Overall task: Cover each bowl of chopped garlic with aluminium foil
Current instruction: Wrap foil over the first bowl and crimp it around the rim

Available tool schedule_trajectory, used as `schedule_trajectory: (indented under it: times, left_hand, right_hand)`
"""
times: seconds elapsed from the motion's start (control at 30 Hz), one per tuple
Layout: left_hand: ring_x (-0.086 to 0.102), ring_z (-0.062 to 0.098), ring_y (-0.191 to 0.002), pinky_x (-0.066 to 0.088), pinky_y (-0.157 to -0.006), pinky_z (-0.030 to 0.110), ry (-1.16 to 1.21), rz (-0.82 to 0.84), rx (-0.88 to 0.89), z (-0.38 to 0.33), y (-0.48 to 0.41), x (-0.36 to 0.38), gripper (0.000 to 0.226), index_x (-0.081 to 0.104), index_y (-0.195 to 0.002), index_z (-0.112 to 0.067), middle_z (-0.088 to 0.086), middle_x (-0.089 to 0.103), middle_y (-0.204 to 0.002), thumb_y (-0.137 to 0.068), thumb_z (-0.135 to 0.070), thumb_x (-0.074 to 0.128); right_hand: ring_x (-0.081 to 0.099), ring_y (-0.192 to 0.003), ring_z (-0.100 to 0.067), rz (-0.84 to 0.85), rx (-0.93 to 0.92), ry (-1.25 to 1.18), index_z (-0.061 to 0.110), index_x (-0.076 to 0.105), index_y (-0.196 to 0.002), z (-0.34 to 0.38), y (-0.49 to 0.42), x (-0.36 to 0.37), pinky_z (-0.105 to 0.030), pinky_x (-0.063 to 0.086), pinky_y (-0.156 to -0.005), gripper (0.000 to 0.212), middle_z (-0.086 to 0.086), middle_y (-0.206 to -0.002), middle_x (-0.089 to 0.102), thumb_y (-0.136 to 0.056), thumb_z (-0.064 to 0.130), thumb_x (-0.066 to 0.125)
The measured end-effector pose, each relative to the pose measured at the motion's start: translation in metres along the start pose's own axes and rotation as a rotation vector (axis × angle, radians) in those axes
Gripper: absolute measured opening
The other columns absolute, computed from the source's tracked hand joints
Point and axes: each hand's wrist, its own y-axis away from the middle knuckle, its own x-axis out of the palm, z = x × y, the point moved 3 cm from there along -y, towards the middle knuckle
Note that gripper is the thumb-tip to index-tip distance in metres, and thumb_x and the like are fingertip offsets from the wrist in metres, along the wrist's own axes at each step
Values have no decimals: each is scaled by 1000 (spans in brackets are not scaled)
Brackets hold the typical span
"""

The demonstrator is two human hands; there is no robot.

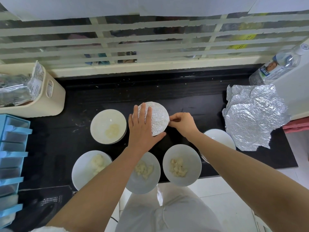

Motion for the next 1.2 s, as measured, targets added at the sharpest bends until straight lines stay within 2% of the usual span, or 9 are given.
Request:
schedule_trajectory:
  times: [0.2, 0.27, 0.33, 0.43, 0.57, 0.7, 0.9, 1.07, 1.2]
  left_hand:
    - [14, 43, -148, 24, -113, 59, 0, -3, 4, 0, 0, 0, 108, 25, -153, -7, 17, 17, -162, -73, -74, 57]
    - [15, 43, -148, 25, -113, 59, -1, -6, 3, -1, 0, 0, 108, 25, -153, -7, 17, 17, -162, -74, -78, 44]
    - [13, 42, -148, 24, -113, 58, 6, -5, -4, -1, 0, -1, 110, 25, -153, -7, 17, 16, -162, -73, -81, 33]
    - [12, 41, -149, 24, -114, 58, 12, -10, -11, -2, -1, -1, 110, 25, -154, -7, 16, 16, -162, -73, -82, 29]
    - [16, 42, -147, 27, -111, 59, 8, -25, -7, -3, -1, -1, 109, 28, -152, -6, 17, 19, -161, -74, -81, 30]
    - [18, 43, -147, 29, -110, 59, -6, -39, -5, -3, -1, 0, 107, 29, -151, -5, 19, 20, -161, -76, -81, 31]
    - [18, 43, -147, 30, -110, 58, -37, -45, -9, -1, -1, 2, 106, 28, -152, -5, 18, 19, -161, -77, -80, 31]
    - [20, 44, -146, 30, -110, 58, -61, -62, -7, 1, -1, 4, 105, 28, -152, -5, 19, 20, -161, -76, -76, 45]
    - [20, 44, -146, 30, -110, 58, -85, -63, -18, 1, -2, 5, 107, 27, -152, -6, 19, 19, -161, -75, -74, 54]
  right_hand:
    - [70, -85, -15, -7, 26, -21, 14, 73, -85, -2, -2, 2, -29, 56, -82, 13, -3, -89, 74, -81, 2, 71]
    - [69, -82, -15, -20, 31, -18, 15, 71, -85, -3, -2, 3, -27, 56, -78, 13, -4, -89, 74, -82, 3, 70]
    - [67, -71, -12, -38, 57, -35, 14, 69, -86, -4, -2, 4, -22, 56, -70, 10, -6, -86, 73, -83, 5, 70]
    - [68, -63, -13, -45, 117, -136, 9, 71, -84, -5, -1, 6, -20, 58, -66, 9, -12, -82, 74, -82, 0, 69]
    - [74, -77, -21, -52, 219, -401, 7, 75, -85, -7, 4, 10, -31, 60, -78, 13, -14, -83, 75, -82, -3, 67]
    - [74, -79, -22, -79, 282, -590, 3, 74, -86, -3, 11, 13, -30, 60, -77, 15, -13, -84, 75, -85, 14, 64]
    - [74, -80, -20, -75, 258, -535, 6, 73, -86, -5, 7, 18, -32, 60, -80, 15, -11, -86, 75, -84, 22, 74]
    - [71, -83, -17, -88, 214, -526, 8, 69, -92, -4, 6, 22, -28, 59, -78, 15, -9, -87, 73, -86, 21, 72]
    - [70, -80, -14, -90, 177, -476, 7, 68, -97, -1, 7, 21, -21, 58, -70, 15, -7, -87, 72, -88, 19, 69]
